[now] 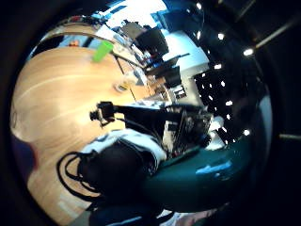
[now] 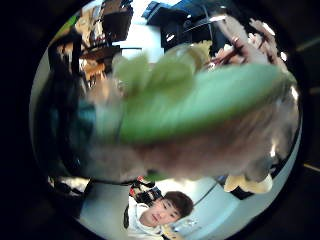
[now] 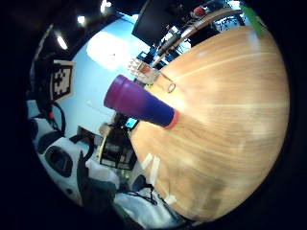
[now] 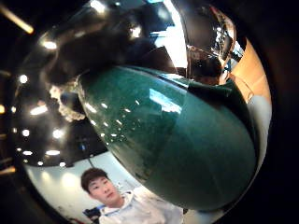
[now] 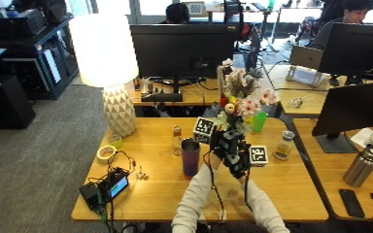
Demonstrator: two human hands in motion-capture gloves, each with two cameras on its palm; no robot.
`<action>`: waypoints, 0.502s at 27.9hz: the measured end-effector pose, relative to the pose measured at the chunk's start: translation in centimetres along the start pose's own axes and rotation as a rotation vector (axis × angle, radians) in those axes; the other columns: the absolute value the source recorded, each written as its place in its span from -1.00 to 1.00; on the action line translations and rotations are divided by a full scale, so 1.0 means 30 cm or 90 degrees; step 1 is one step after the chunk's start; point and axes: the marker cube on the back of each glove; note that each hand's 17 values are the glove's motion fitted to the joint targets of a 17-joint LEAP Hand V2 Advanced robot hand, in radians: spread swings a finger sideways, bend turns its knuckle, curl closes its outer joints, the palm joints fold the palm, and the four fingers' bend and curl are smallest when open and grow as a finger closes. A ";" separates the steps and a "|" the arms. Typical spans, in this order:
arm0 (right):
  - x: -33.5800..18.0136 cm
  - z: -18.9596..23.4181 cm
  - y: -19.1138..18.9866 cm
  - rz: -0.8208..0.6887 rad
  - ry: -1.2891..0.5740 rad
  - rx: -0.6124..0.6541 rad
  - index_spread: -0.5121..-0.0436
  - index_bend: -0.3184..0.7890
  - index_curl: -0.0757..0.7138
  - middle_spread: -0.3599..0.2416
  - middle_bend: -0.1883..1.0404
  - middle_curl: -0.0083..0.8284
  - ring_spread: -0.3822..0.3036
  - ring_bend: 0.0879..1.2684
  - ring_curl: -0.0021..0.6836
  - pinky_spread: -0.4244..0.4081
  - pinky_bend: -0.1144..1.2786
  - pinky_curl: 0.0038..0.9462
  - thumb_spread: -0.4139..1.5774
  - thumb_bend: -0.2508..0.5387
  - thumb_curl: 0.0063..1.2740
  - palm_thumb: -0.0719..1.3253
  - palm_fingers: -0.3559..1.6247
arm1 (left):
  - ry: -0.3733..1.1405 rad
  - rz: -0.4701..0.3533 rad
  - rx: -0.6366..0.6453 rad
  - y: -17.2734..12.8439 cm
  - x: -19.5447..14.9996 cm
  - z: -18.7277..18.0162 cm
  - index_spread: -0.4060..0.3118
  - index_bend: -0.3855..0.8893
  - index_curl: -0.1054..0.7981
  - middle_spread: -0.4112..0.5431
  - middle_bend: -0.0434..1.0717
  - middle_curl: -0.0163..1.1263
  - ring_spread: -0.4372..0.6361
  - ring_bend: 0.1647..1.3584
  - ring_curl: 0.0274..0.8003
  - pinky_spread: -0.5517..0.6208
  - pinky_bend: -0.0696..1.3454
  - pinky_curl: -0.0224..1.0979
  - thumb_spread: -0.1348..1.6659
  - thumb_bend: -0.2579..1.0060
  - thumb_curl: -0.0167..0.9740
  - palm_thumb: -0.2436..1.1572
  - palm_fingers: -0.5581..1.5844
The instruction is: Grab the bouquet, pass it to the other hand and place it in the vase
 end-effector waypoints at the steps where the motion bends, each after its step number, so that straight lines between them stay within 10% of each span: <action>1: -0.005 0.012 0.006 0.008 -0.008 -0.011 0.42 0.64 0.66 -0.27 0.75 0.56 -0.41 0.65 0.68 -0.51 0.33 0.11 0.02 -0.45 -0.01 0.57 0.74 | -0.015 0.008 0.017 0.009 0.020 -0.006 -0.20 -0.01 0.01 -0.34 -0.37 -0.44 -0.34 -0.27 -0.40 -0.09 -0.32 -0.42 0.14 -0.62 -0.33 -0.15 0.40; 2: -0.014 0.028 0.010 0.003 -0.027 -0.028 0.42 0.64 0.67 -0.27 0.75 0.56 -0.41 0.65 0.68 -0.51 0.33 0.12 0.01 -0.47 0.00 0.55 0.74 | -0.035 0.017 0.037 0.013 0.031 -0.016 -0.34 0.05 0.04 -0.46 -0.15 -0.40 -0.49 -0.25 -0.41 -0.25 -0.31 -0.43 0.16 -0.56 -0.30 -0.05 0.75; 5: -0.014 0.079 0.014 -0.046 -0.084 -0.106 0.43 0.63 0.69 -0.27 0.75 0.56 -0.41 0.66 0.68 -0.51 0.33 0.12 0.00 -0.46 0.01 0.52 0.74 | -0.106 0.035 0.112 -0.018 -0.019 -0.064 -0.51 0.12 0.12 -0.60 0.06 -0.28 -0.65 -0.13 -0.24 -0.45 -0.22 -0.34 -0.03 -0.46 -0.13 0.22 0.94; 11: -0.099 0.124 0.035 -0.343 -0.139 -0.280 0.45 0.38 0.63 -0.22 0.67 0.49 -0.40 0.57 0.60 -0.59 0.25 0.06 -0.01 -0.50 0.02 0.41 0.59 | -0.180 0.058 0.160 0.001 0.035 -0.128 -0.76 0.37 0.30 -0.76 0.34 -0.09 -0.80 0.02 -0.03 -0.64 -0.17 -0.24 -0.26 -0.44 0.05 0.42 0.95; 14: -0.079 0.075 0.019 -0.305 -0.131 -0.294 0.40 0.04 0.50 -0.16 0.43 0.37 -0.38 0.41 0.50 -0.50 0.25 0.02 0.10 -0.52 -0.02 0.32 0.31 | -0.201 0.075 0.193 0.025 0.159 -0.182 -0.82 0.42 0.35 -0.80 0.41 -0.05 -0.84 0.05 0.03 -0.69 -0.14 -0.22 -0.33 -0.46 0.11 0.45 0.93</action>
